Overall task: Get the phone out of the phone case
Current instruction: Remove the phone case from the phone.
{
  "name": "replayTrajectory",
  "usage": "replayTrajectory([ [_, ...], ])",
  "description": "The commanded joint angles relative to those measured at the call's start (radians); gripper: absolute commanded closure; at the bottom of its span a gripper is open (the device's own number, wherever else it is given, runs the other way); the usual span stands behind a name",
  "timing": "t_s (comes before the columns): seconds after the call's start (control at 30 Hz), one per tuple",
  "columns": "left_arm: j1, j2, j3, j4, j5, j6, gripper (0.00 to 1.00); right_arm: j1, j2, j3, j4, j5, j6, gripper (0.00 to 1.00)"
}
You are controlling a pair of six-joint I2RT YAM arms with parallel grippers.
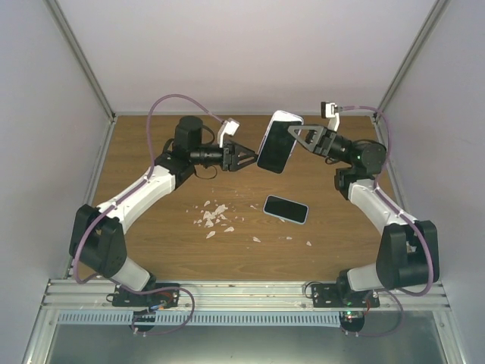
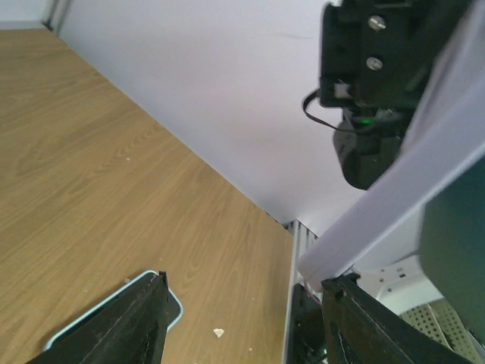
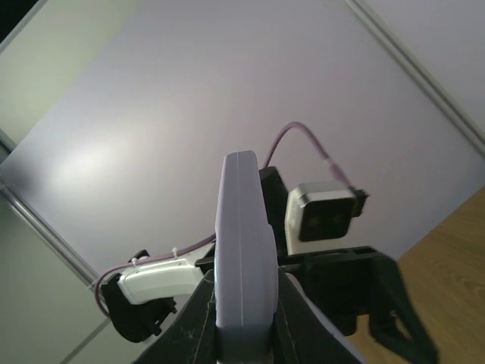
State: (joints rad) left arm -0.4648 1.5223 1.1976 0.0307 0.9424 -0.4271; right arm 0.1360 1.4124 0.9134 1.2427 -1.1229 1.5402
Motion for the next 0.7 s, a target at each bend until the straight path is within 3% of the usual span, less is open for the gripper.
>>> replayTrajectory([
  [0.0, 0.002, 0.041, 0.054, 0.128, -0.083, -0.032, 0.44, 0.09, -0.012, -0.016, 0.067, -0.043, 0.089, 1.0],
  [0.33, -0.014, 0.052, 0.098, 0.325, 0.102, -0.186, 0.44, 0.113, 0.003, -0.036, 0.018, -0.05, 0.036, 1.0],
  [0.67, -0.021, -0.004, 0.044, 0.364, 0.191, -0.209, 0.44, 0.094, 0.008, -0.018, -0.065, -0.062, -0.04, 0.99],
])
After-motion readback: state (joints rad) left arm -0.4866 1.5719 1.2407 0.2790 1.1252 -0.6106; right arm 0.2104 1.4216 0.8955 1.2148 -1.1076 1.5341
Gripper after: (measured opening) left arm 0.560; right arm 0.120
